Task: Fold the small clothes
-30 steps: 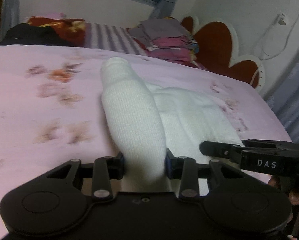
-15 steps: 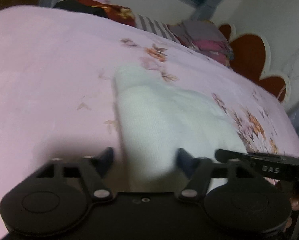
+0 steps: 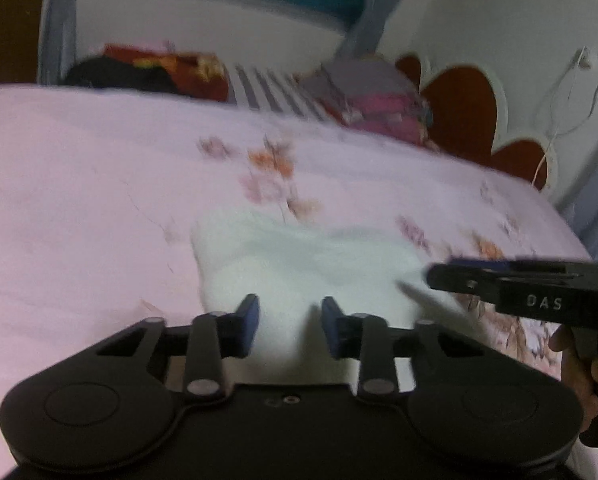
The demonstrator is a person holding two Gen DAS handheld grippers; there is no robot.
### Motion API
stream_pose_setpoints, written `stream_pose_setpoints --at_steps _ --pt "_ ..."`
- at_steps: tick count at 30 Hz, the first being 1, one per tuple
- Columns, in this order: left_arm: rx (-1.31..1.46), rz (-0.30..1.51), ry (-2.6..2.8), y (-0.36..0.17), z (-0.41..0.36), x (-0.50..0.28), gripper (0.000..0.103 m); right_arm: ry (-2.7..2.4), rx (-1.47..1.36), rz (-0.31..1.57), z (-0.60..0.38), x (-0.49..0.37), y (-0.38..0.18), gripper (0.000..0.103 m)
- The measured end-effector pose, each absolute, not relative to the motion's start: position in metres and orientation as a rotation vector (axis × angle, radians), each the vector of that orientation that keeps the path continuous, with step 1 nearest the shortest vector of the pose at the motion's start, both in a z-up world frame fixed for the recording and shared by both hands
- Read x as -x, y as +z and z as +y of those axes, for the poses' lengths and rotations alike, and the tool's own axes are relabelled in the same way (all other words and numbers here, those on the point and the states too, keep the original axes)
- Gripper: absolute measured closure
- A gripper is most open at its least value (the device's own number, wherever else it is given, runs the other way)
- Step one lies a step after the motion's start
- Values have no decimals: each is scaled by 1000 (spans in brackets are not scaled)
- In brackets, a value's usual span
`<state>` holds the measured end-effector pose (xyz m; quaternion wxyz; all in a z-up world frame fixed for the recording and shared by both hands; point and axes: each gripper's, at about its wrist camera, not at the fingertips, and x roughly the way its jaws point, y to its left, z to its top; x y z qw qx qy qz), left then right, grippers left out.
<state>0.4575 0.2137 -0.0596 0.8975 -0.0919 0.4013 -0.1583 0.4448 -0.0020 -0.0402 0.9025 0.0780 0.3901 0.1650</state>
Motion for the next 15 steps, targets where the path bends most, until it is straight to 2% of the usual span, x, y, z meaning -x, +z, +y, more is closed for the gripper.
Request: stream_pose_setpoints --at_steps 2,4,6,10,15 --pt "179 842 -336 -68 209 -457 74 382 -90 832 15 -452 -46 68" --pt "202 849 -345 -73 209 -456 72 379 26 892 28 -455 -63 79" --pt "202 857 -350 -75 207 -459 72 318 97 901 26 -456 -81 79" --pt "184 852 -353 -69 208 -452 74 294 12 915 12 -461 -85 78" --pt "221 809 -404 -58 215 -406 74 342 -13 853 12 -422 -52 78"
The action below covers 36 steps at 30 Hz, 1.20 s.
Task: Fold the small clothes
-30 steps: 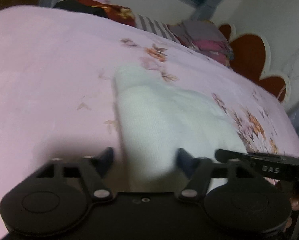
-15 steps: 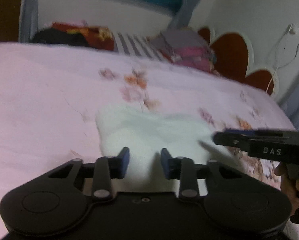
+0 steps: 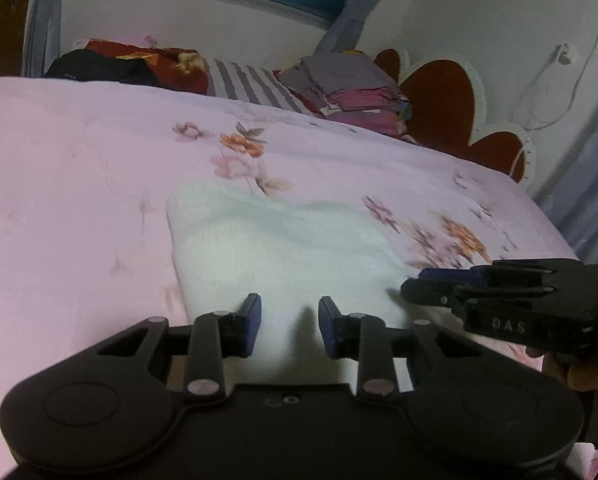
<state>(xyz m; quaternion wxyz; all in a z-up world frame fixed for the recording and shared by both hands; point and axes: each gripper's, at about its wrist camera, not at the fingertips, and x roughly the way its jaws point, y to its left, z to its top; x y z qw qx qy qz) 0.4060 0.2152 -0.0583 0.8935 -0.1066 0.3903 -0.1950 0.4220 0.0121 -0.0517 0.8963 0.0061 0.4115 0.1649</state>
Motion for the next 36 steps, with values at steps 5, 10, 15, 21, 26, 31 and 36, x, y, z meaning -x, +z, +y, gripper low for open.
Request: stream_pose_setpoints --at_steps 5,10,15,21,26,31,36 --pt "225 845 -398 -74 207 -369 78 456 72 884 33 -373 -56 78" --pt "200 859 -344 -82 197 -344 78 375 106 952 29 -367 -79 79" --pt "177 849 -302 -76 189 -324 78 367 75 956 16 -353 -71 78" --pt "126 869 -249 -74 174 -303 78 388 105 960 10 -329 -80 78" --pt "102 817 -202 -56 165 -265 78 399 30 905 -8 -296 -54 78" --pt "106 759 -155 -35 151 -218 75 397 -55 845 -38 -247 -23 78" --pt "98 702 -118 -8 130 -176 57 387 -98 785 -59 -198 7 78"
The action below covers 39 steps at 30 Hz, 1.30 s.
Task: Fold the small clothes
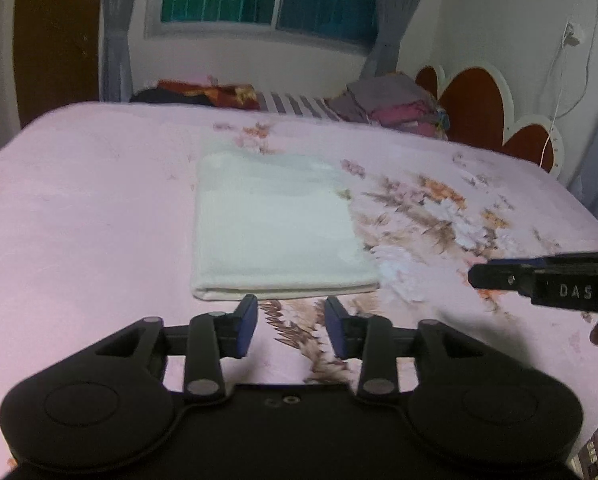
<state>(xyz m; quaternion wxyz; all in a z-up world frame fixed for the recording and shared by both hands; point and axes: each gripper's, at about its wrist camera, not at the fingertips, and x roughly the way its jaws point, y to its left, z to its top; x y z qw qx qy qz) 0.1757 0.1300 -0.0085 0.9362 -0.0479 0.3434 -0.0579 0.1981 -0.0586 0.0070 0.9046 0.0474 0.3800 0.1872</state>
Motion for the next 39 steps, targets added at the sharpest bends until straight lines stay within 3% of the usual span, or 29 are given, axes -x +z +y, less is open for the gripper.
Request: stream_pose_setpoints --at_steps 2,4,6,8,9,10,11,13,39 --pt "94 672 -93 5 124 -159 38 386 -108 766 -64 -180 17 78" --pt "90 627 -68 19 119 -140 29 385 -112 751 -69 -161 27 78" --pt "86 611 -63 30 115 -125 10 389 -111 731 -74 -143 37 78" --pt "63 591 -53 38 107 -110 1 381 -109 711 -78 -129 46 78" --pt "42 569 -23 42 102 -100 0 370 -106 694 -81 -119 51 70" --pt "25 560 -1 45 98 -93 0 334 -100 681 -82 -112 55 18" --pt "13 564 18 47 95 -87 0 282 -91 658 -84 -104 58 0" --pt "5 583 44 49 91 -75 0 257 -60 585 -87 -86 65 0" --pt "-8 470 49 77 74 -8 0 214 -128 580 -99 -9 96 0"
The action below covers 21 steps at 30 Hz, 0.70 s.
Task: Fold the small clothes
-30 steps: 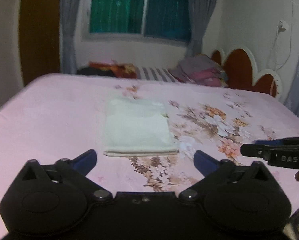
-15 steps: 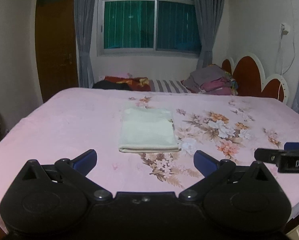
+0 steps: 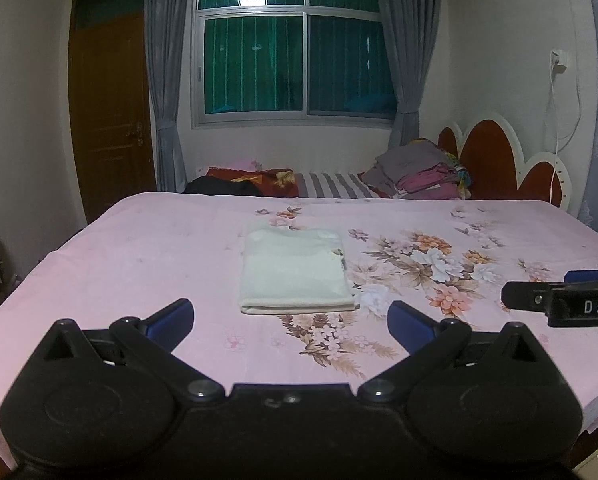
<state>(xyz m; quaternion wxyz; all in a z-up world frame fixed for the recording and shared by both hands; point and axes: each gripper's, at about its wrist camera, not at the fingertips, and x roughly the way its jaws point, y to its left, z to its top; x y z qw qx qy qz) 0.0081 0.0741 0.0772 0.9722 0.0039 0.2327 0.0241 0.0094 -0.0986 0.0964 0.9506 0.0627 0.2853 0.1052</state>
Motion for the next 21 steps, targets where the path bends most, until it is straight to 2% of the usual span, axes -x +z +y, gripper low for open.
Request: stream_pose_setpoints --at_steps 21 --pt "-6 462 37 79 78 -9 0 225 -105 570 -92 -8 105 0"
